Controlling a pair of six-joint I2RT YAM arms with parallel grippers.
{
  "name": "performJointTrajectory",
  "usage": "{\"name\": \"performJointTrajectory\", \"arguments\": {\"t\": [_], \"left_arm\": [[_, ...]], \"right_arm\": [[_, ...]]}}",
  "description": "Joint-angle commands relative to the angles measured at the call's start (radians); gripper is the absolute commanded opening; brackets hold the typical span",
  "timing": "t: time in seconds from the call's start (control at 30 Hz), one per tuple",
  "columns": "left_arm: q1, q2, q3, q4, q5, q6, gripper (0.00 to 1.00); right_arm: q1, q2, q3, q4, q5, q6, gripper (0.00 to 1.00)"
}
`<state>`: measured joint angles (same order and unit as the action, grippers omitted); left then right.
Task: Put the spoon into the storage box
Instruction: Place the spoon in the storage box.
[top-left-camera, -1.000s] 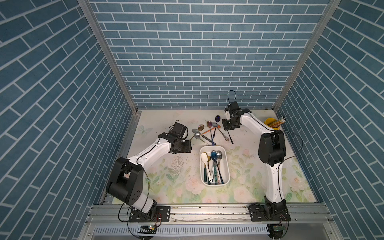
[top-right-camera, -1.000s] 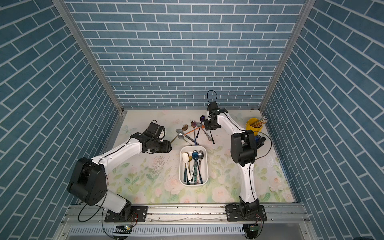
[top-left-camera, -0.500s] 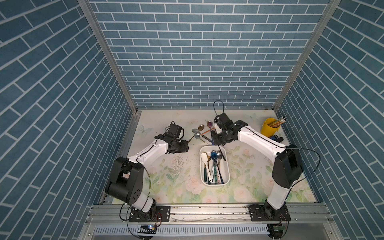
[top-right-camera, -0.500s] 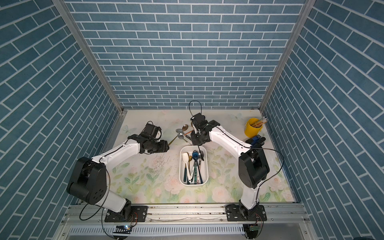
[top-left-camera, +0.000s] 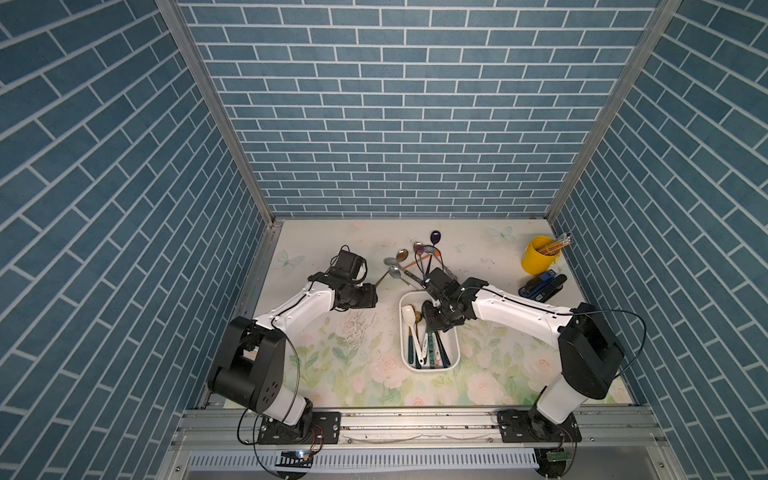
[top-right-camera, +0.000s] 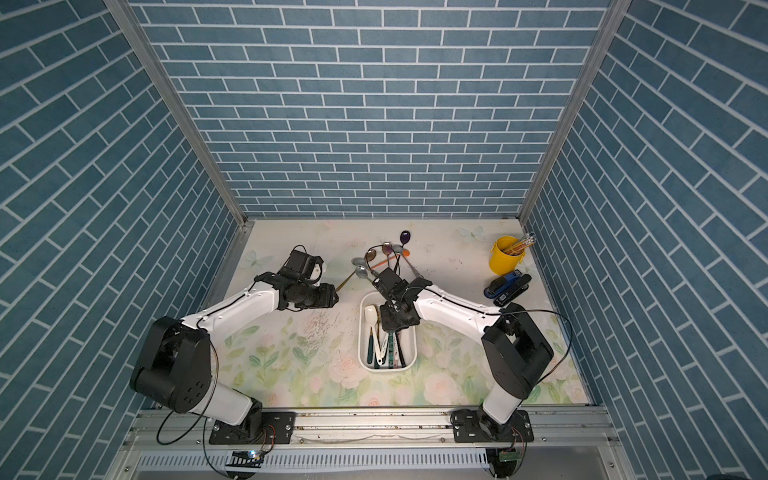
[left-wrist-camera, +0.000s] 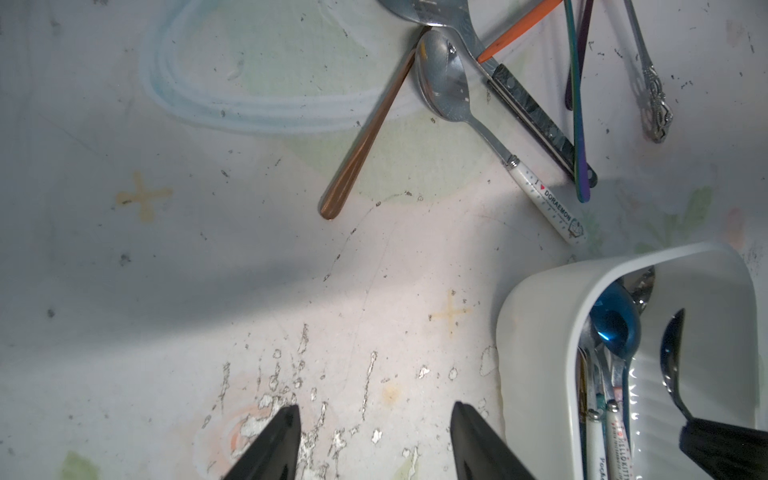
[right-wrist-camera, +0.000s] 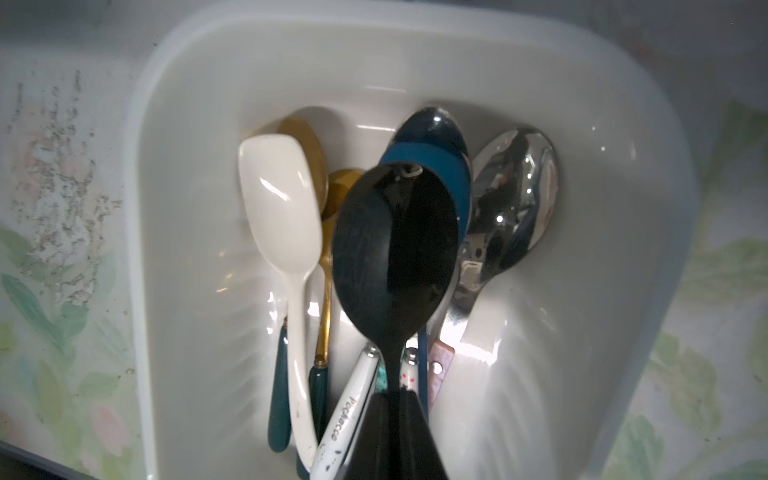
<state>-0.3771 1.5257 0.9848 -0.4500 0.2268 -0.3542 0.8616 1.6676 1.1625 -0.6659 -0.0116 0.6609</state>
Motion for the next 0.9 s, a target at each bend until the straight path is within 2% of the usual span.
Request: {"name": "performJointTrajectory", "arguments": {"t": [0.0, 0.23, 0.3, 0.47, 0.63, 0.8, 0.87], "left_arm": [[0.006, -0.02, -0.016, 0.002, -0.001, 0.015, 0.63], [0.006, -0.025, -0.028, 0.01, 0.005, 0.0, 0.63], [0.007, -0.022, -0.026, 0.014, 0.008, -0.006, 0.63], [0.006, -0.01, -0.004, -0.001, -0.005, -0.003, 0.63], [0.006, 0.007, 0.031, -0.016, -0.011, 0.001, 0.63], [0.006, 0.018, 0.066, -0.031, -0.004, 0.017, 0.63], [0.007, 0.018, 0.074, -0.036, -0.007, 0.022, 0.63]], "right_arm": [[0.002, 0.023, 0.009, 0.032, 0.03, 0.024, 0.0], [0.002, 0.078, 0.005, 0.048, 0.049, 0.019, 0.02], [0.002, 0.078, -0.001, 0.048, 0.057, 0.018, 0.05], [0.002, 0.056, 0.036, 0.006, 0.093, -0.001, 0.23], [-0.002, 0.044, 0.163, -0.092, 0.154, -0.076, 0.28], [-0.078, 0.044, 0.278, -0.121, 0.164, -0.188, 0.28], [-0.148, 0.07, 0.33, -0.121, 0.098, -0.268, 0.28]]}}
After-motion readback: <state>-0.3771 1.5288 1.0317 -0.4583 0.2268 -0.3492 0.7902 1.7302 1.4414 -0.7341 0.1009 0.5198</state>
